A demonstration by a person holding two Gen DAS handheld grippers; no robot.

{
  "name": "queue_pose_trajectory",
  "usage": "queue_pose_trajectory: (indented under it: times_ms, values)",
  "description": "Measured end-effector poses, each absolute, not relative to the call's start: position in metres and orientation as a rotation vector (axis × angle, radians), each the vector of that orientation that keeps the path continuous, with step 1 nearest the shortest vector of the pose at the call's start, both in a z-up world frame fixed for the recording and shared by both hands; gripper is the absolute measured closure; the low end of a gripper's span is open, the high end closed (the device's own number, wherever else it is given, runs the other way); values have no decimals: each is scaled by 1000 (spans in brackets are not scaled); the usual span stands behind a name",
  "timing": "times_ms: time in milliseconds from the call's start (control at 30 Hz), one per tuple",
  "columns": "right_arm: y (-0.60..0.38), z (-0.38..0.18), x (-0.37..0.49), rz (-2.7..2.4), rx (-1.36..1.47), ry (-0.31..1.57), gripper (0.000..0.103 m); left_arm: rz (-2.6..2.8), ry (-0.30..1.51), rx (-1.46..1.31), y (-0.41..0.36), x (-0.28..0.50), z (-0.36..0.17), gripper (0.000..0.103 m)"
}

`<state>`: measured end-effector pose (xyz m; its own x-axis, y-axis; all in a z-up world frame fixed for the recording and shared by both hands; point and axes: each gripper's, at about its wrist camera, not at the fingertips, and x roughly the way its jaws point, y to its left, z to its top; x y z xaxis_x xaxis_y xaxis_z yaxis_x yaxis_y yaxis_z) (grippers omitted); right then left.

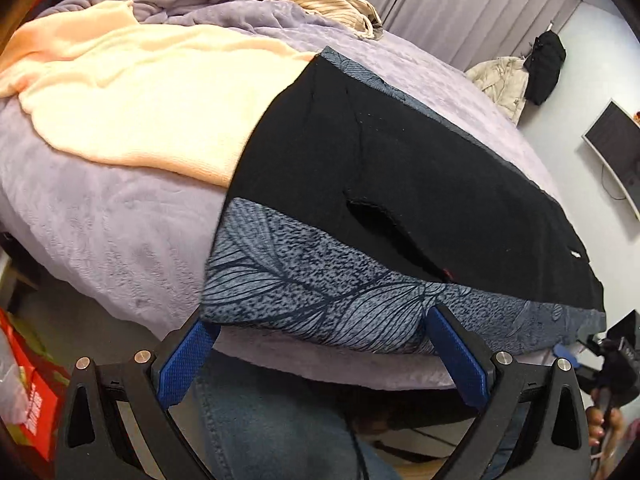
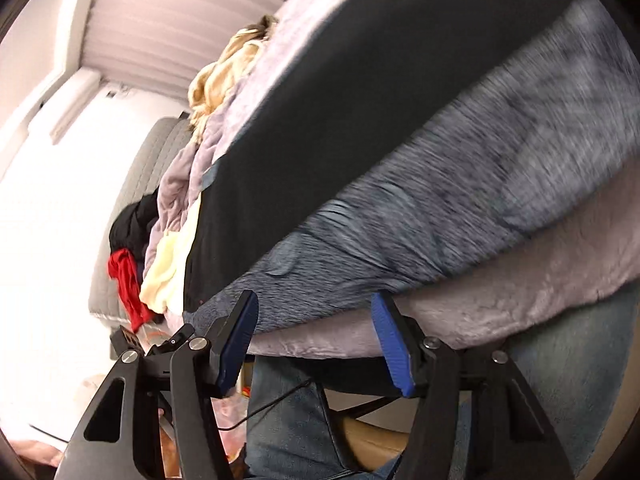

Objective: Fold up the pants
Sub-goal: 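Grasp the waistband with both grippers and lift it off the bed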

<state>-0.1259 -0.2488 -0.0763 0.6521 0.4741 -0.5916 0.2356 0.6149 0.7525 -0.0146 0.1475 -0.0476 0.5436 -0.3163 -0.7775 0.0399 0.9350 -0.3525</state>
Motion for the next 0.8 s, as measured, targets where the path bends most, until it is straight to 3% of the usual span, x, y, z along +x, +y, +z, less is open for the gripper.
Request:
queue_pose_trajectory:
  times_ms: [367,600,800]
  values:
    - [-260,-87,-133,192,964,791,38,-300,942,-421,149,-22,-54,0]
    - [-260,-63,-116,258,938,706,38,-351,860,-404,129,-30,-36,0]
    - [-261,-80,-109,240,973,753,38,-314,910,-380,129,-31,-55,0]
